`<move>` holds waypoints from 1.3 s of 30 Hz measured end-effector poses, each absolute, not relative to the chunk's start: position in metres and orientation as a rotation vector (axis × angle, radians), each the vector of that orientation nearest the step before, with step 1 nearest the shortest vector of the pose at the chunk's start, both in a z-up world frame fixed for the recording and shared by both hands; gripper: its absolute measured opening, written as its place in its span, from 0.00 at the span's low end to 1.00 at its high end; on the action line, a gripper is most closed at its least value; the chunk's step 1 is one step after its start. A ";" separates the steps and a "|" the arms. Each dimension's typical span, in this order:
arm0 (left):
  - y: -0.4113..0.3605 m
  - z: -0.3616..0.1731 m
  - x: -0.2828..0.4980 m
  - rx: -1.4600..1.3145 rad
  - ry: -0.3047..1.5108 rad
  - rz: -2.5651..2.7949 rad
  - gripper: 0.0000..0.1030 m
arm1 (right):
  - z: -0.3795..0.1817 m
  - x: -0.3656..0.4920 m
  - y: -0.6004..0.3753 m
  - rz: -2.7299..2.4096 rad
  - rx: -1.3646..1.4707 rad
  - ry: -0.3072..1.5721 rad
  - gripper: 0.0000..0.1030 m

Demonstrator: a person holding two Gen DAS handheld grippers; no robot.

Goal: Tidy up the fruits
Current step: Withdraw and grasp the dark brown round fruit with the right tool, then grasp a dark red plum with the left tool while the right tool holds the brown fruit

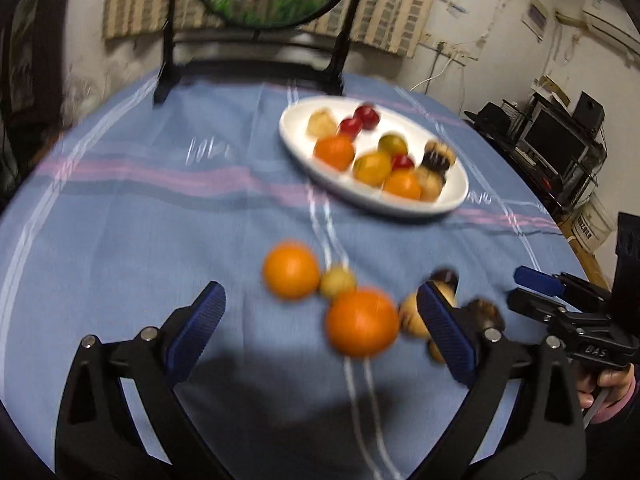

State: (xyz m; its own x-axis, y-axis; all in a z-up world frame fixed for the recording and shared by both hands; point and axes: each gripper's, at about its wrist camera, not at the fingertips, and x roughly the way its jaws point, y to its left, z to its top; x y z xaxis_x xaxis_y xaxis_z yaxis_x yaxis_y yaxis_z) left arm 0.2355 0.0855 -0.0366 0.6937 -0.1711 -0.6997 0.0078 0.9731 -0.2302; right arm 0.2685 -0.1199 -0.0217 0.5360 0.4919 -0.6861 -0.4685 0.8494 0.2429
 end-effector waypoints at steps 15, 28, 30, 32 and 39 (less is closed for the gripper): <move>0.072 -0.036 0.205 -0.166 0.762 -0.114 0.95 | -0.031 0.250 -0.105 0.510 -0.051 0.890 0.55; 0.071 -0.034 0.201 -0.160 0.741 -0.111 0.95 | -0.036 0.271 -0.079 0.524 -0.104 0.911 0.55; 0.072 -0.034 0.202 -0.163 0.745 -0.111 0.95 | -0.037 0.272 -0.082 0.536 -0.083 0.924 0.53; 0.072 -0.034 0.202 -0.164 0.748 -0.111 0.95 | -0.040 0.274 -0.088 0.548 -0.052 0.947 0.47; 0.069 -0.034 0.204 -0.151 0.753 -0.114 0.95 | -0.042 0.278 -0.088 0.573 -0.042 0.968 0.45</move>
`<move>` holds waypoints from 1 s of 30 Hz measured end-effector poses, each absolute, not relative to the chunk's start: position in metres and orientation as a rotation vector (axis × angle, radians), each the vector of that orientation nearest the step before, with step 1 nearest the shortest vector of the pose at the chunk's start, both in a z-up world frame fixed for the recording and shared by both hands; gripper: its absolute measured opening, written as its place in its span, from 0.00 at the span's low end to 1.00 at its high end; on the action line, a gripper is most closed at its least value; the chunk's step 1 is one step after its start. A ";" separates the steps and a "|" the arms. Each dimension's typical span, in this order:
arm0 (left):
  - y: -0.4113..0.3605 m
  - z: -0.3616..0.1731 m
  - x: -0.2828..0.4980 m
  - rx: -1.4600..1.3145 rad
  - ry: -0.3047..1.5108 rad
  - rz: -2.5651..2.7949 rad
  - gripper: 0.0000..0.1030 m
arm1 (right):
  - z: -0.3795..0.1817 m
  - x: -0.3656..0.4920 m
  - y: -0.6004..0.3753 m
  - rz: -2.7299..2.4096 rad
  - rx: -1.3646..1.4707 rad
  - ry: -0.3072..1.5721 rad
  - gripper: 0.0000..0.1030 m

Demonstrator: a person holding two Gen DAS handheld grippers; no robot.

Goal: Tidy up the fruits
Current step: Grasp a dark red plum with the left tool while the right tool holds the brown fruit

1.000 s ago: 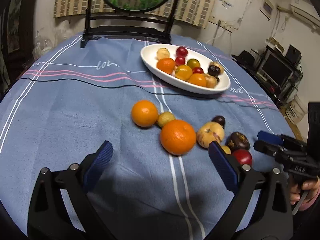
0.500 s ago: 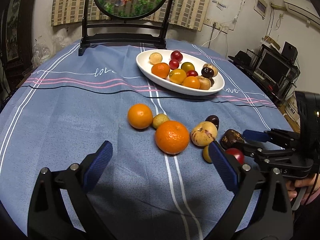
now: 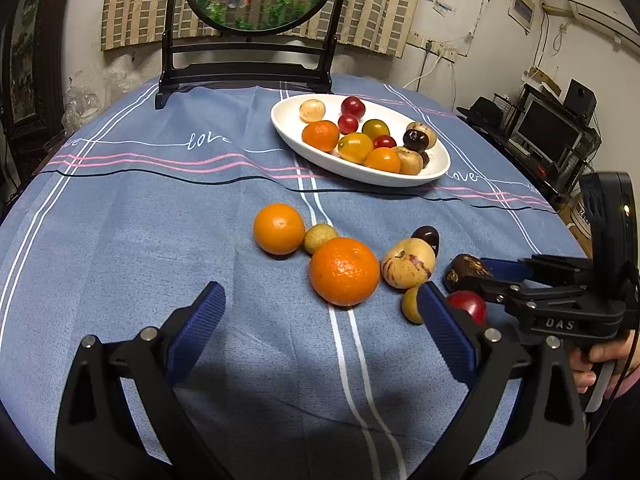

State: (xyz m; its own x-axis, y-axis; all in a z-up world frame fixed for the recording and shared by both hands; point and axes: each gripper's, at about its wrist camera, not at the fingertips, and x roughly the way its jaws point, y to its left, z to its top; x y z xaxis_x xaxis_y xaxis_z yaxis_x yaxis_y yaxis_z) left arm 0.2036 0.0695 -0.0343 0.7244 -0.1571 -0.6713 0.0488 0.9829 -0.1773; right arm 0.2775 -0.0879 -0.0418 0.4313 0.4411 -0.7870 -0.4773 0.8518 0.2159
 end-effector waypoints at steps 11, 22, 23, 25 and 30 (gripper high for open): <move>0.073 -0.040 0.209 -0.165 0.781 -0.109 0.95 | -0.040 0.286 -0.119 0.613 0.159 0.930 0.43; -0.027 -0.025 0.178 0.142 0.682 -0.305 0.78 | -0.040 0.288 -0.148 0.491 0.234 0.914 0.43; -0.033 -0.026 0.179 0.155 0.688 -0.316 0.73 | -0.039 0.288 -0.147 0.493 0.232 0.912 0.43; -0.041 -0.029 0.183 0.174 0.708 -0.334 0.66 | -0.039 0.286 -0.149 0.497 0.235 0.909 0.43; -0.044 -0.037 0.196 0.171 0.767 -0.353 0.51 | -0.039 0.285 -0.152 0.500 0.246 0.910 0.43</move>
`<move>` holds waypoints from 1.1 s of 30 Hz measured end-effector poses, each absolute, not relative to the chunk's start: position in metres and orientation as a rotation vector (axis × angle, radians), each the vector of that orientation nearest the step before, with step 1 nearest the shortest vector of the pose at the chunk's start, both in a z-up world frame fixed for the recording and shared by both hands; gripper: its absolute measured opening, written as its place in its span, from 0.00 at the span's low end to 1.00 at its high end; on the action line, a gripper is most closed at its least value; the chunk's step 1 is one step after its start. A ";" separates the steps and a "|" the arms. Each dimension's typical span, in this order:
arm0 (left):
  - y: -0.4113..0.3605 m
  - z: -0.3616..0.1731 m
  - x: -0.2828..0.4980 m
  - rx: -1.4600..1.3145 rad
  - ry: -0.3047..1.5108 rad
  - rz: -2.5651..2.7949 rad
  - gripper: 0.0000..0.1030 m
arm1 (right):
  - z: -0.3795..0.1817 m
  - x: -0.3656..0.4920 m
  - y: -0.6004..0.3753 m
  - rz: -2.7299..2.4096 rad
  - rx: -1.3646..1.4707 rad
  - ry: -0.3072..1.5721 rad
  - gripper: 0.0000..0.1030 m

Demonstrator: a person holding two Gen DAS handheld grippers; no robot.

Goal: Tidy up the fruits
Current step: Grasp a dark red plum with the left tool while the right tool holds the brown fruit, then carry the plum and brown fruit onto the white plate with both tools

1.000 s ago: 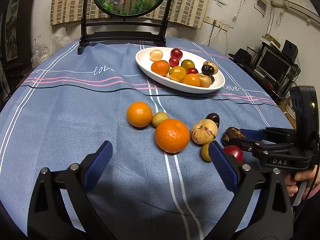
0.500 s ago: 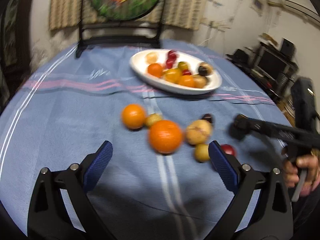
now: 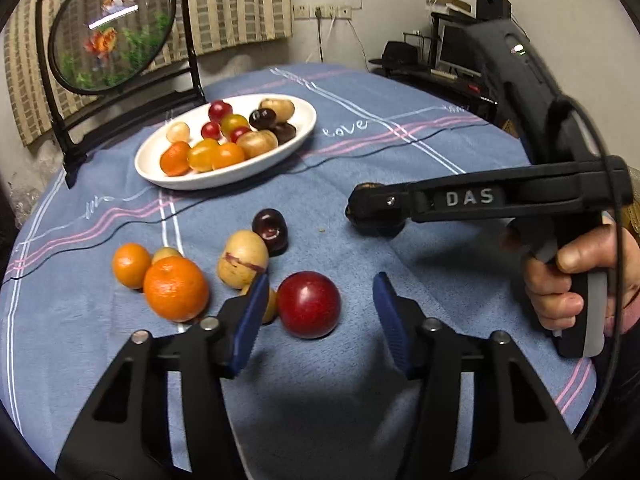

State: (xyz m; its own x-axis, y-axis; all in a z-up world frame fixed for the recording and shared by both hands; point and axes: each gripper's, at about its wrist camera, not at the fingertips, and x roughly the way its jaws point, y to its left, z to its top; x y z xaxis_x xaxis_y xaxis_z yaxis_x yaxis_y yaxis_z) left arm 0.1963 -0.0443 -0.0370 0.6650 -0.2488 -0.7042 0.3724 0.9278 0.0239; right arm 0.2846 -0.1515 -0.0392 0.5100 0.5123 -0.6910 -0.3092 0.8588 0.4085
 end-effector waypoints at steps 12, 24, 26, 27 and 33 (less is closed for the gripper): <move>-0.056 -0.048 0.208 0.243 0.822 -0.339 0.49 | -0.039 0.286 -0.151 0.500 0.251 0.910 0.43; -0.057 -0.045 0.204 0.289 0.800 -0.321 0.37 | -0.038 0.286 -0.155 0.497 0.270 0.906 0.43; -0.051 -0.041 0.204 0.243 0.792 -0.335 0.37 | -0.038 0.286 -0.155 0.499 0.272 0.906 0.43; -0.046 -0.037 0.204 0.212 0.784 -0.339 0.37 | -0.038 0.286 -0.156 0.499 0.273 0.904 0.43; -0.020 -0.018 0.210 0.072 0.749 -0.374 0.37 | -0.036 0.285 -0.158 0.512 0.292 0.886 0.43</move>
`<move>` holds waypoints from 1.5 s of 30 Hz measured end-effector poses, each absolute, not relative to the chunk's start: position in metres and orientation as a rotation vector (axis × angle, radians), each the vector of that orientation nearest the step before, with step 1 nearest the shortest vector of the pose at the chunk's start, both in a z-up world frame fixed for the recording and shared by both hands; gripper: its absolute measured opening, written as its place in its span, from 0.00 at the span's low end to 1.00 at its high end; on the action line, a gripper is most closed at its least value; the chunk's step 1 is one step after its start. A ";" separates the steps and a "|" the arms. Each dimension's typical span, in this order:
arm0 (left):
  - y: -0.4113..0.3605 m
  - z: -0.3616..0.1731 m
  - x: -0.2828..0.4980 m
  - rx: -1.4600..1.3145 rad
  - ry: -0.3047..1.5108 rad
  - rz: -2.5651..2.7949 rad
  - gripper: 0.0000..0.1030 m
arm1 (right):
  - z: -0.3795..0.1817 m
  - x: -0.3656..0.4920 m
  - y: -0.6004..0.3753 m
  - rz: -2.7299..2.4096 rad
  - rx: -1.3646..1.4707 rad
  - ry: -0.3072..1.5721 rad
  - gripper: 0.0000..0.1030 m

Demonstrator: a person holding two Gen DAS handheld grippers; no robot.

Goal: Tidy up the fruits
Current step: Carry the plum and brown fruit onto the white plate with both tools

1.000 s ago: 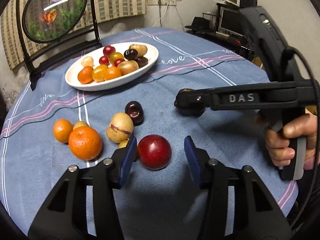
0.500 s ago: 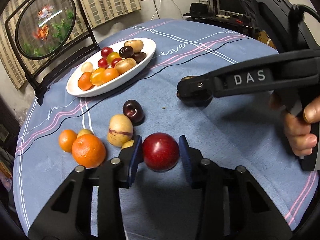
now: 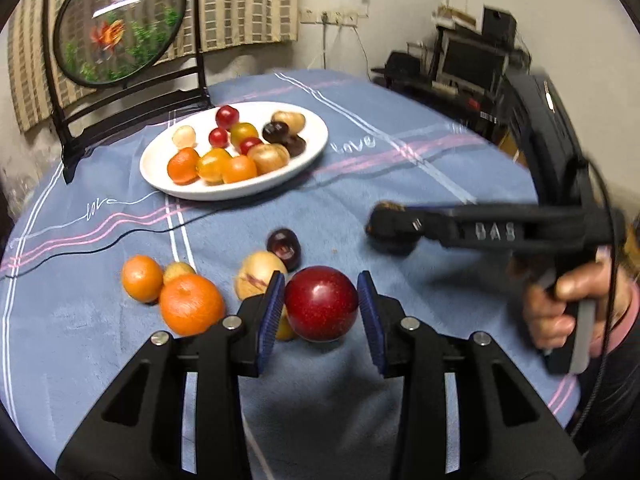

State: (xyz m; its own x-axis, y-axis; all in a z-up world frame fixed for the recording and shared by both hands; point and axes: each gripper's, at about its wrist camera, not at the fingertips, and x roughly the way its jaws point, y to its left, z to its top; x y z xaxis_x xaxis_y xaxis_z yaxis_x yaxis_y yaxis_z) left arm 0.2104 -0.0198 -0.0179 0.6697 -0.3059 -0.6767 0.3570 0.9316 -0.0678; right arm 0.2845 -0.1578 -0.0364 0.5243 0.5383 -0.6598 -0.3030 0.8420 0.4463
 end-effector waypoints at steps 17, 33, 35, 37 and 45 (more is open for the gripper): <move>0.052 0.037 0.347 -0.090 0.723 -0.275 0.37 | 0.032 0.362 -0.110 0.564 0.240 0.703 0.43; 0.063 0.001 0.457 -0.054 0.790 -0.201 0.37 | 0.019 0.443 -0.064 0.496 0.131 0.706 0.43; 0.066 -0.007 0.464 -0.060 0.807 -0.194 0.37 | 0.017 0.447 -0.060 0.494 0.112 0.708 0.43; 0.067 -0.014 0.471 -0.060 0.821 -0.186 0.37 | 0.014 0.450 -0.056 0.496 0.096 0.711 0.43; 0.071 -0.026 0.482 -0.065 0.858 -0.173 0.37 | 0.004 0.461 -0.043 0.506 0.065 0.746 0.43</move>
